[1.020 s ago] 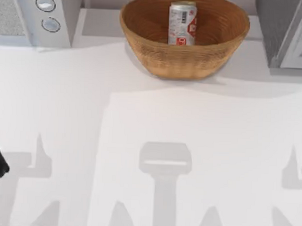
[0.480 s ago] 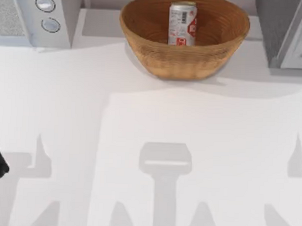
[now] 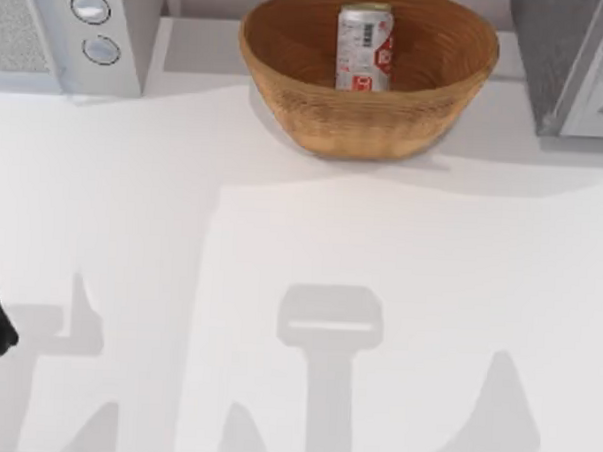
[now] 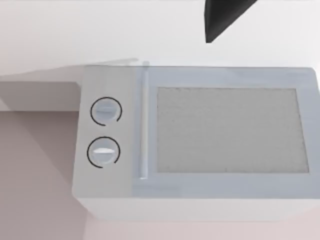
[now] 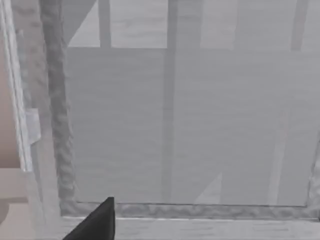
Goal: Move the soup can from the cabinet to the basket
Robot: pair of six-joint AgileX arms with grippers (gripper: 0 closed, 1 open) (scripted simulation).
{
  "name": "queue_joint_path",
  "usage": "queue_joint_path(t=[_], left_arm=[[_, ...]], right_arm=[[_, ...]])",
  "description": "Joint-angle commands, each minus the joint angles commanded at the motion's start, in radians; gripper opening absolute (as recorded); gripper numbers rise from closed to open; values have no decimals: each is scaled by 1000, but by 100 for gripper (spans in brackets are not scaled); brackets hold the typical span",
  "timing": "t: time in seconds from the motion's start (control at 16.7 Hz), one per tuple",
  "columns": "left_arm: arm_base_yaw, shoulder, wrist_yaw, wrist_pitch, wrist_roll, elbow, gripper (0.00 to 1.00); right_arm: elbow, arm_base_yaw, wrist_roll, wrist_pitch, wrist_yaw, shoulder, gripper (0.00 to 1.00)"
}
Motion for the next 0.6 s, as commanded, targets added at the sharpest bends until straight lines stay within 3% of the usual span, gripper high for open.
queue_joint_path(t=[0.3,0.6], left_arm=[[0,0,0,0,0,0,100],[0,0,0,0,0,0,100]], right_arm=[[88,-254,9,303,-252,407,100],[134,-380,15,451,-378,598,100]])
